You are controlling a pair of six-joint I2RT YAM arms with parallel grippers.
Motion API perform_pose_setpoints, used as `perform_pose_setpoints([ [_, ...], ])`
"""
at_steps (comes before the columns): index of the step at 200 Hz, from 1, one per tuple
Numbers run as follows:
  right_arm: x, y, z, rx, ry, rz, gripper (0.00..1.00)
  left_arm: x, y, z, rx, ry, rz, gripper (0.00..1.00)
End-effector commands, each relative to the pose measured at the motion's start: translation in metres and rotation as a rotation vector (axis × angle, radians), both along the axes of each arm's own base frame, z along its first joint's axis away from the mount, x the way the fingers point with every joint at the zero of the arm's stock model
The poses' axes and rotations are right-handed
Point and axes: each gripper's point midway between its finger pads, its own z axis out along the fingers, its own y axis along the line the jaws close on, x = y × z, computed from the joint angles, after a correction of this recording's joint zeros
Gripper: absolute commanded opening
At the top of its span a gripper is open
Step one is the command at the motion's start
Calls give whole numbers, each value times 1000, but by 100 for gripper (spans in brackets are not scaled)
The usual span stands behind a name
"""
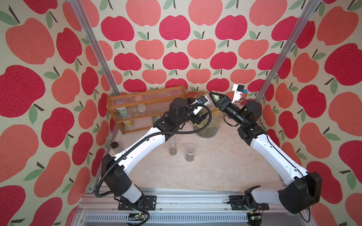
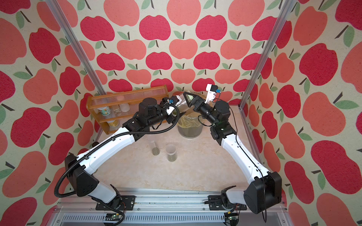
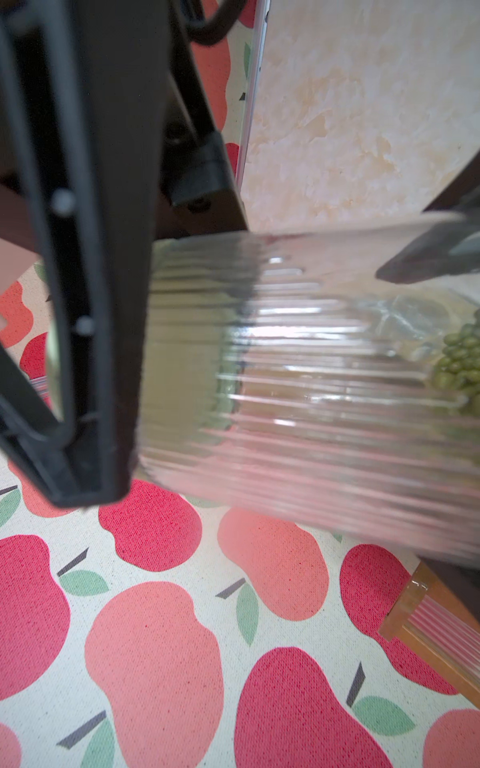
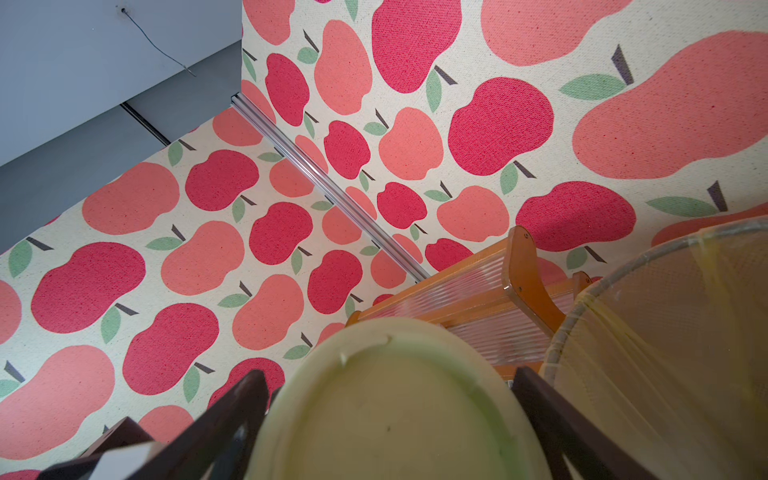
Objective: Empty moldy mung beans from jars
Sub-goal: Unscrew the lid from the jar.
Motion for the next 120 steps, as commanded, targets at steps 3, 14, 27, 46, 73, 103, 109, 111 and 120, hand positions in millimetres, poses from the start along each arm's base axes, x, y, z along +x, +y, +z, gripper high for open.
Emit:
perform_pose_setpoints([
  [3, -15, -9, 21, 40, -57, 2, 95, 9, 11, 37, -100, -58, 61, 41],
  [14, -15, -11, 21, 41, -58, -1, 95, 10, 13, 36, -106, -51, 63, 41],
  [27, -15, -12, 21, 43, -57, -5, 95, 10, 15, 36, -116, -41, 65, 41],
  [46, -15, -13, 22, 53, -59, -6, 95, 12, 18, 35, -128, -35, 71, 41],
  [73, -16, -15, 24, 65, -65, -8, 94, 12, 21, 32, -127, -34, 74, 41],
  [103, -13, -11, 23, 79, -63, 13, 88, 9, 21, 31, -133, -38, 59, 41],
  [109, -12, -10, 23, 82, -60, 17, 87, 8, 21, 32, -134, -44, 56, 41],
  [111, -12, -10, 22, 82, -58, 18, 86, 8, 21, 32, -135, -45, 56, 41],
  [120, -10, -8, 21, 87, -50, 23, 84, 7, 22, 33, -137, -49, 57, 41],
])
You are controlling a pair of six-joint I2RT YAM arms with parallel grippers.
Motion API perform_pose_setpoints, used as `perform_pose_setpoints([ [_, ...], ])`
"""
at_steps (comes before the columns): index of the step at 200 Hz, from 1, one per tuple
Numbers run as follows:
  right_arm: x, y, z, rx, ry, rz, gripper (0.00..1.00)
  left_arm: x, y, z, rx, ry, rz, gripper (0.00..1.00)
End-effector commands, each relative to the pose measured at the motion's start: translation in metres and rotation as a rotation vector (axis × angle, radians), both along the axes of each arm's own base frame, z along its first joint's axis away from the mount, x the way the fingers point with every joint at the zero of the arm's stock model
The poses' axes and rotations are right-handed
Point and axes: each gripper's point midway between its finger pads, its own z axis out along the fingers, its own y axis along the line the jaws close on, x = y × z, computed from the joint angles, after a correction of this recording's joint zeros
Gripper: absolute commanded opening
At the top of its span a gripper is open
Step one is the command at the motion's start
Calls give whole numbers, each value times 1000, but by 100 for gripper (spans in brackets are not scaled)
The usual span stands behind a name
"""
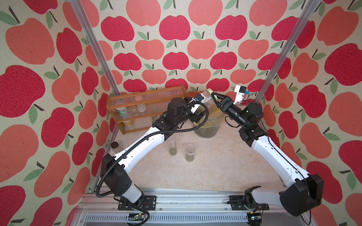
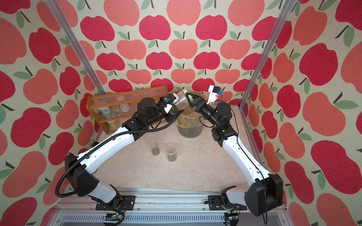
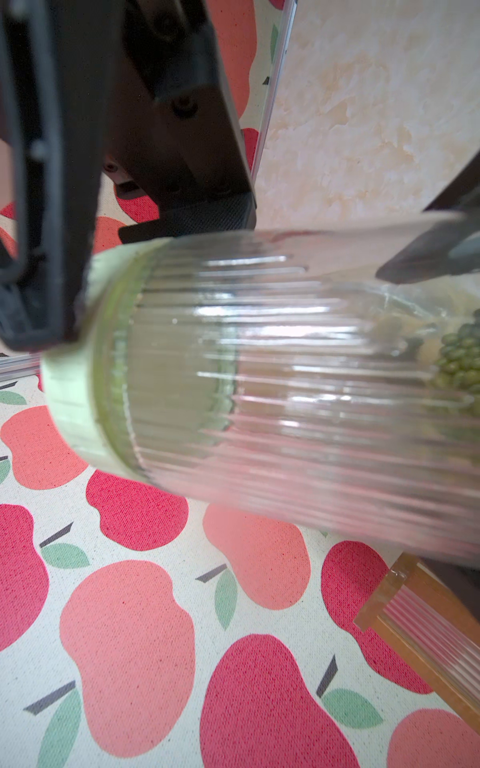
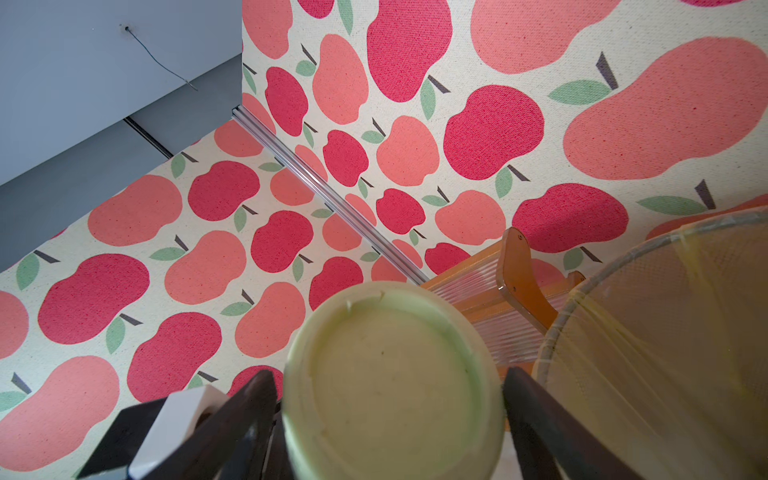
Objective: Empty moldy mung beans from jars
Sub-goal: Unscrew the lid from the jar.
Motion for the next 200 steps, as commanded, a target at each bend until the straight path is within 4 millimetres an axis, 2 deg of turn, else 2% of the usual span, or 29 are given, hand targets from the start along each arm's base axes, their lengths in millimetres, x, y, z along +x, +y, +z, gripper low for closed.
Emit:
perform_pose_setpoints([
  [1, -9, 1, 22, 53, -63, 36, 84, -5, 10, 35, -81, -78, 15, 41],
  [58, -3, 11, 18, 52, -48, 80, 80, -6, 14, 39, -81, -83, 3, 41],
  [77, -3, 10, 17, 52, -60, 76, 76, -1, 25, 46, -148, 16, -14, 41],
  [98, -5, 10, 17, 58, -79, 79, 73, 9, 44, 58, -269, 157, -19, 41],
  [122, -6, 11, 21, 69, -105, 86, 71, 12, 57, 66, -350, 226, -42, 41],
  [182, -3, 14, 20, 81, -116, 106, 70, 3, 53, 66, -334, 244, -87, 41],
  [200, -2, 14, 20, 82, -108, 105, 73, 1, 53, 66, -325, 216, -84, 41],
])
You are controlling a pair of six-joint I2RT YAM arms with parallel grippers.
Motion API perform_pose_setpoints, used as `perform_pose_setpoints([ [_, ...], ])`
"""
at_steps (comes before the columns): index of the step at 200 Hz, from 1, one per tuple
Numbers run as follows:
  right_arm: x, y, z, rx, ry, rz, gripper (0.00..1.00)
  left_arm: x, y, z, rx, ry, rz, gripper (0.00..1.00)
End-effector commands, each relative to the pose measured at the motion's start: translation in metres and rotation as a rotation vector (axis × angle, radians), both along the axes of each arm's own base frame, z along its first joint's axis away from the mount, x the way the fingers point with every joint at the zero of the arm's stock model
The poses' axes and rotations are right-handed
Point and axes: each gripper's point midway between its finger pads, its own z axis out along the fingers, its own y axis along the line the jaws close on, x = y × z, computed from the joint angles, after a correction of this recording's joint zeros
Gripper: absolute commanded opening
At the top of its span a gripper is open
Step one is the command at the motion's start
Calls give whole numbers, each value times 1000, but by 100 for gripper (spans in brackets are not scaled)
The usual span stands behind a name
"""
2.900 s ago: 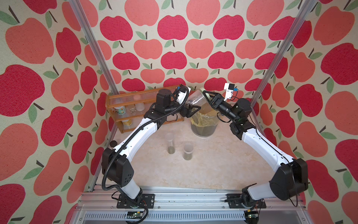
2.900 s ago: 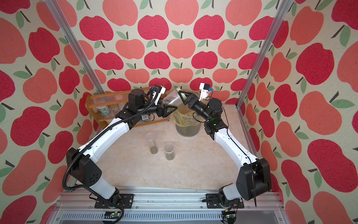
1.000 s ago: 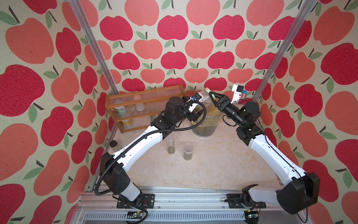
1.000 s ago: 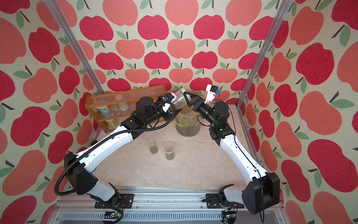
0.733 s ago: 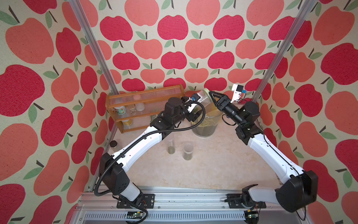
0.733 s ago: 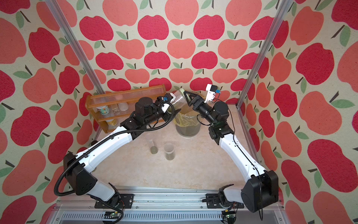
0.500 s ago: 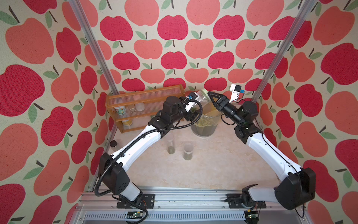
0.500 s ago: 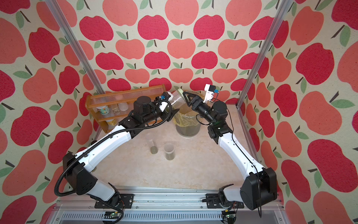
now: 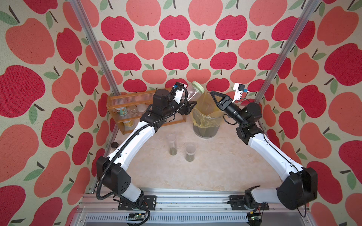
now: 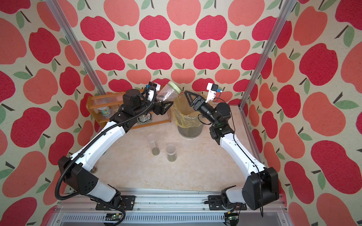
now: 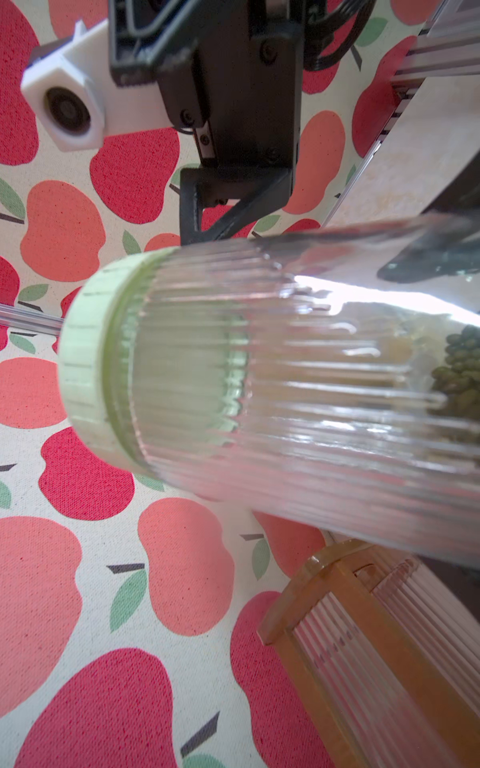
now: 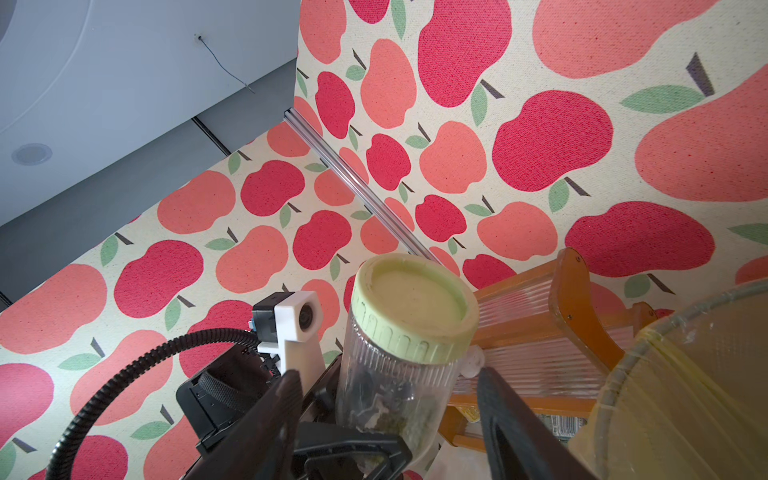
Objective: Empty moldy mung beans from jars
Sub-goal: Unscrew the lid from the jar.
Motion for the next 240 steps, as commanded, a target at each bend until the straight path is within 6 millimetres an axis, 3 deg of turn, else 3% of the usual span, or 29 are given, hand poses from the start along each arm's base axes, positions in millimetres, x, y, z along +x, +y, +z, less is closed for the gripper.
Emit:
perform_pose_setpoints([
  [1, -3, 1, 6, 20, -17, 22, 73, -21, 3, 52, -68, -131, -33, 41],
  [14, -3, 0, 8, 20, -9, 17, 80, -22, 4, 53, -49, -169, -12, 41],
  [36, -2, -3, 6, -15, 22, -12, 84, -25, -1, 50, 30, -283, 27, 42],
  [78, -2, 1, 10, -87, 43, -20, 85, -30, -30, 29, 245, -455, 57, 42],
  [123, -1, 5, 6, -89, 69, -8, 80, -32, -42, 27, 271, -502, 62, 42],
  [173, 0, 1, -4, -101, 94, -32, 81, -34, -39, 41, 237, -527, 81, 41],
  [240, 5, 9, -4, -79, 102, 9, 80, -36, -39, 41, 222, -545, 88, 41],
])
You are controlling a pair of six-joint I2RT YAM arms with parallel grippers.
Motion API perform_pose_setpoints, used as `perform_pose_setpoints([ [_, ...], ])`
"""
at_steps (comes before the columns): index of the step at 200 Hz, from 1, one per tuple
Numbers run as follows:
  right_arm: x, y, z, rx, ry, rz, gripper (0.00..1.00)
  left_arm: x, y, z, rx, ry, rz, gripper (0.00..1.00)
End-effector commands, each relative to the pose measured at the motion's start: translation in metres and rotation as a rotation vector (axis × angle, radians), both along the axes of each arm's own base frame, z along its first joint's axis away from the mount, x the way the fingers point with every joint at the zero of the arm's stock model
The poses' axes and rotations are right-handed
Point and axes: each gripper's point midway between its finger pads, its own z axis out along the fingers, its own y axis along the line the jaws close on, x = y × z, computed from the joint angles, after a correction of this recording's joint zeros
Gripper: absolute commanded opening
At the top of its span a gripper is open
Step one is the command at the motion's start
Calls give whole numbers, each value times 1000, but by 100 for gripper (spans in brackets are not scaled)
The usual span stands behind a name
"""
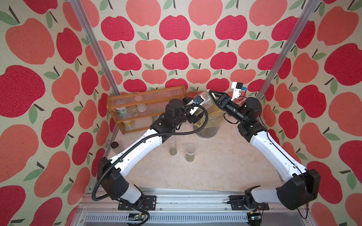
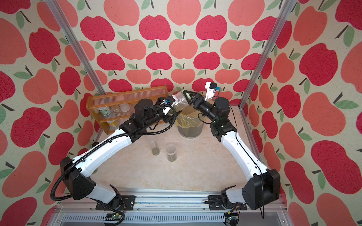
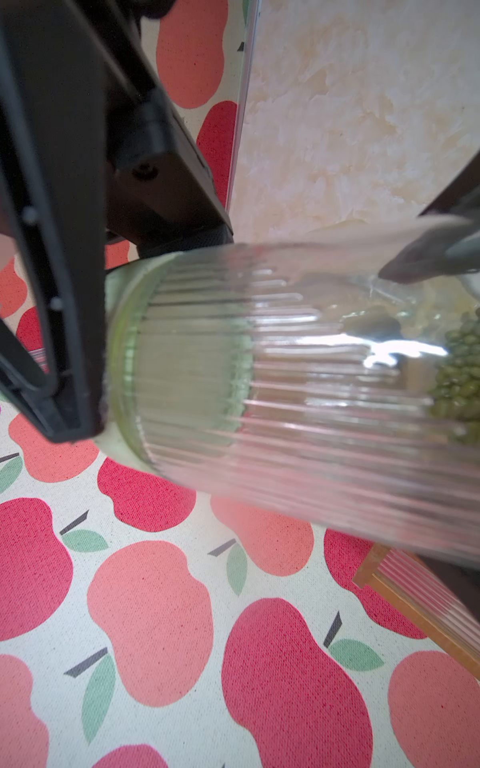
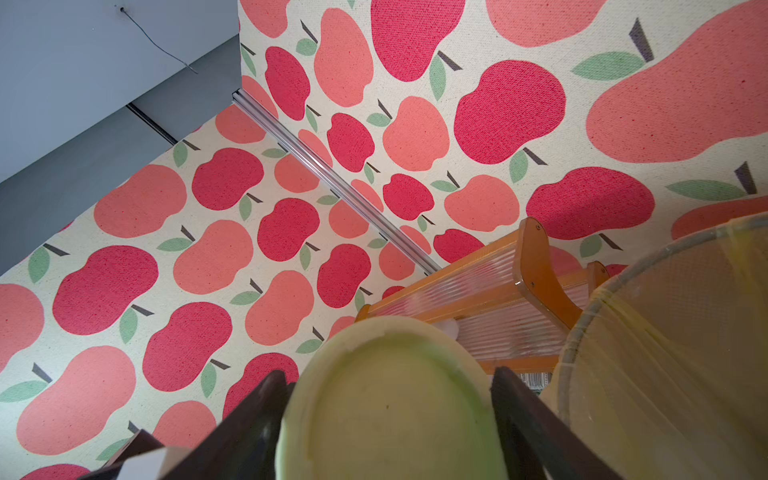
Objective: Empty moldy mung beans from jars
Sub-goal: Unscrew the lid from the jar.
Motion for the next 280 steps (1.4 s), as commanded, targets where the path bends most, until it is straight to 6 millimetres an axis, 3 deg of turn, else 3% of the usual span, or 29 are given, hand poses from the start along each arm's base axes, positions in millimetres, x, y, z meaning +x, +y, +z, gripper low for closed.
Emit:
perform_pose_setpoints([
  [1, -2, 6, 4, 14, -9, 33, 80, -5, 3, 47, -105, -136, 4, 41],
  [78, 3, 7, -6, -1, 13, 28, 87, -4, 2, 46, -100, -150, 4, 41],
  [182, 7, 14, -6, 55, 24, 77, 83, -1, -1, 40, -91, -151, 4, 41],
  [259, 9, 13, -12, 43, 39, 71, 90, -2, 0, 40, -96, -159, 3, 41],
  [280, 9, 13, -12, 44, 37, 73, 86, -1, -1, 39, -96, -155, 1, 41],
])
